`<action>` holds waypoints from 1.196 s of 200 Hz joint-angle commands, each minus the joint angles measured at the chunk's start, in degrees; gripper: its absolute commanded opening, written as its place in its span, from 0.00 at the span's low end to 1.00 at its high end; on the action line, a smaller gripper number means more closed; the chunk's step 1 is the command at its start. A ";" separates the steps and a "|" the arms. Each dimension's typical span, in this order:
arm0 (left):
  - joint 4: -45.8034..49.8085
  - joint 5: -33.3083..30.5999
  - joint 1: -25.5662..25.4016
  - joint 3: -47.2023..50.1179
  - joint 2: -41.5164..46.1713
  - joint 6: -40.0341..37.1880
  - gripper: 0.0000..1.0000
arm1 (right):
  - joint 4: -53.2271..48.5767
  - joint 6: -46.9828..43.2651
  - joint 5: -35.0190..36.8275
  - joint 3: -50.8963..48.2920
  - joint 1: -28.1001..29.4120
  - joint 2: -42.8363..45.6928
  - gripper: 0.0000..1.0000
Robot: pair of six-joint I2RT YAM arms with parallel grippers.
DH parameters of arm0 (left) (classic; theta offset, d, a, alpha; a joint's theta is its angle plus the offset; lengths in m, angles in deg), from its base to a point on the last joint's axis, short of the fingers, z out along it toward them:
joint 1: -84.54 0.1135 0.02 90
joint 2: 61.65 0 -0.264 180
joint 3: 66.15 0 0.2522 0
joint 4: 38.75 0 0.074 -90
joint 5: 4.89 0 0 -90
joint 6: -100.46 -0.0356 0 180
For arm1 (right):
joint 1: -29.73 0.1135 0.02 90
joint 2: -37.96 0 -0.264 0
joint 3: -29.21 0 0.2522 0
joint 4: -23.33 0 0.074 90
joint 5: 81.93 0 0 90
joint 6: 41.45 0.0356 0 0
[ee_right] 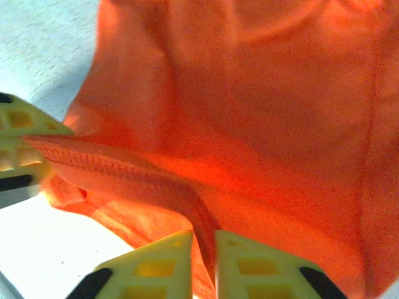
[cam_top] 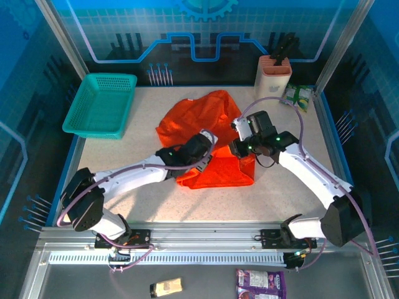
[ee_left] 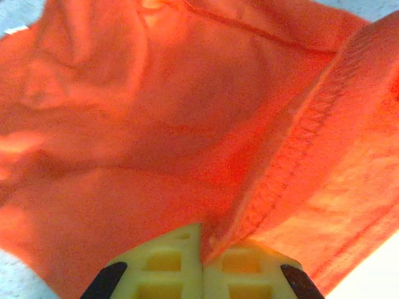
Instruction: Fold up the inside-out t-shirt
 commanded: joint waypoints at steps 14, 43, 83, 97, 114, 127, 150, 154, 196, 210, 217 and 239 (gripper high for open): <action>6.79 22.16 4.57 -8.50 0.41 1.51 0.00 | -1.23 10.56 8.63 -1.92 1.57 5.19 0.25; 14.05 25.55 5.94 -14.77 -1.76 1.15 0.00 | 2.26 18.24 7.91 -10.37 7.56 15.95 0.21; 18.57 26.88 6.76 -19.38 -2.17 0.56 0.00 | 20.81 20.40 23.25 -26.13 28.80 21.49 0.00; 18.92 27.90 6.92 -19.83 -1.55 0.55 0.00 | 28.55 20.54 25.91 -28.62 32.68 16.90 0.00; 19.70 29.17 6.91 -20.20 -0.63 0.50 0.00 | 37.27 20.01 28.69 -29.73 34.95 9.56 0.00; 20.16 29.95 6.85 -20.13 0.36 0.63 0.00 | 44.04 20.53 30.66 -30.47 34.94 4.31 0.00; 20.89 30.58 6.90 -19.28 2.13 0.84 0.00 | 55.29 19.49 33.23 -29.91 33.57 -4.26 0.00; 21.00 30.87 6.86 -19.12 2.44 0.89 0.00 | 56.82 19.45 33.21 -29.56 33.11 -5.67 0.00; 22.00 32.82 6.79 -18.23 5.39 1.58 0.00 | 73.86 16.41 32.09 -27.84 27.50 -19.39 0.00; 23.03 33.32 6.76 -18.44 6.19 1.60 0.00 | 77.05 16.42 30.71 -27.44 25.05 -22.01 0.00; 23.59 33.29 6.80 -18.62 6.52 1.60 0.00 | 78.68 16.40 29.90 -27.39 23.86 -23.10 0.00; 24.40 35.02 6.70 -19.19 7.13 1.98 0.00 | 79.16 15.79 27.18 -25.37 21.15 -25.55 0.00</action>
